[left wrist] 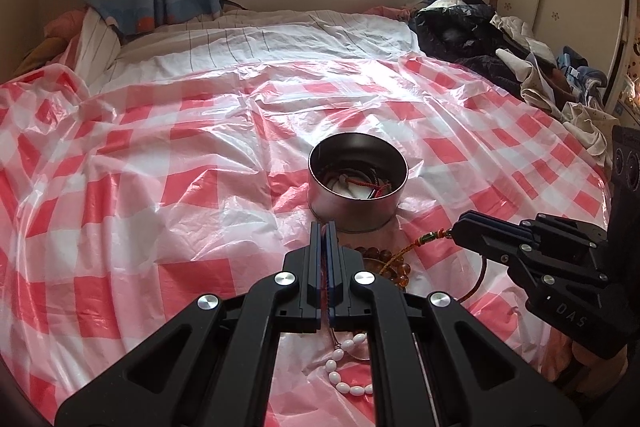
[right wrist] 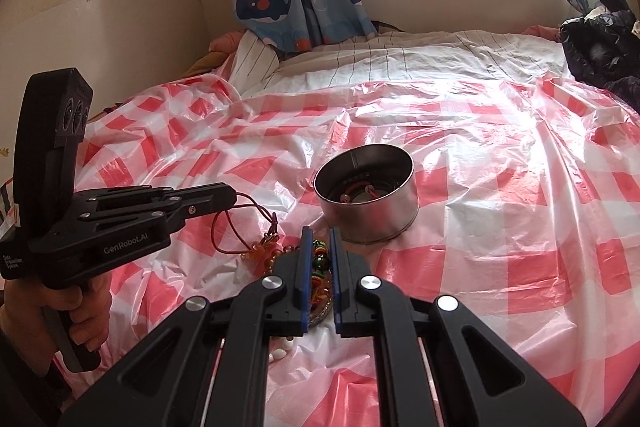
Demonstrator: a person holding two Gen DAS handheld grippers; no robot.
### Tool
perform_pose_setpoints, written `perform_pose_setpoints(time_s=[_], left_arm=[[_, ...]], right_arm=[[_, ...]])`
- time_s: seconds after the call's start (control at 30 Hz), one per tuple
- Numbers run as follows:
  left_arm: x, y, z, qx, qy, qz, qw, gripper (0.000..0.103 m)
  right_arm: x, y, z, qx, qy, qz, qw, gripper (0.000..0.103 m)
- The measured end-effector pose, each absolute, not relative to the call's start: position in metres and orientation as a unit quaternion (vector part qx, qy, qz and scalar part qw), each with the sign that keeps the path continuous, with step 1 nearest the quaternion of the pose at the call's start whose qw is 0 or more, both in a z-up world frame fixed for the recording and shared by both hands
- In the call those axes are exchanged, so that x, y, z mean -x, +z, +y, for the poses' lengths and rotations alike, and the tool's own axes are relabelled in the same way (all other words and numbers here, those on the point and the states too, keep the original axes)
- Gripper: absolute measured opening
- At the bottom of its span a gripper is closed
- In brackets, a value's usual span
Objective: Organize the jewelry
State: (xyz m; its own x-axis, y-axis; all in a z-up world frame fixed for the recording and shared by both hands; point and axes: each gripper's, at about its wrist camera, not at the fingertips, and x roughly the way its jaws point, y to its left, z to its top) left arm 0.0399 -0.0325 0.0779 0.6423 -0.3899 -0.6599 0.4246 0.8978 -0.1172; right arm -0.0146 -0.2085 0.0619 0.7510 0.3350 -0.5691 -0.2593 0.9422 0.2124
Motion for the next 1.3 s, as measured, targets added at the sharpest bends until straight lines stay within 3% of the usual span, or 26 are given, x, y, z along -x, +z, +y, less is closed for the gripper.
perform_pose_setpoints(time_s=[0.8, 1.1, 1.2, 1.27, 1.3], left_arm=[[-0.094, 0.131, -0.076, 0.053, -0.288, 0.343, 0.892, 0.002], [-0.149, 0.074, -0.063, 0.08, -0.205, 0.431, 0.875, 0.007], [-0.138, 0.068, -0.045, 0.064, -0.192, 0.432, 0.879, 0.014], [-0.128, 0.066, -0.036, 0.05, -0.188, 0.434, 0.88, 0.017], [-0.123, 0.065, -0.033, 0.045, -0.187, 0.435, 0.88, 0.019]], right_arm=[[-0.017, 0.1, -0.246, -0.144, 0.165, 0.263, 0.94, 0.009], [-0.064, 0.104, -0.242, -0.17, 0.19, 0.263, 0.931, 0.009], [-0.088, 0.094, -0.237, -0.167, 0.174, 0.281, 0.929, 0.009], [-0.105, 0.075, -0.235, -0.154, 0.155, 0.331, 0.918, 0.02], [-0.107, 0.068, -0.237, -0.157, 0.144, 0.342, 0.915, 0.036]])
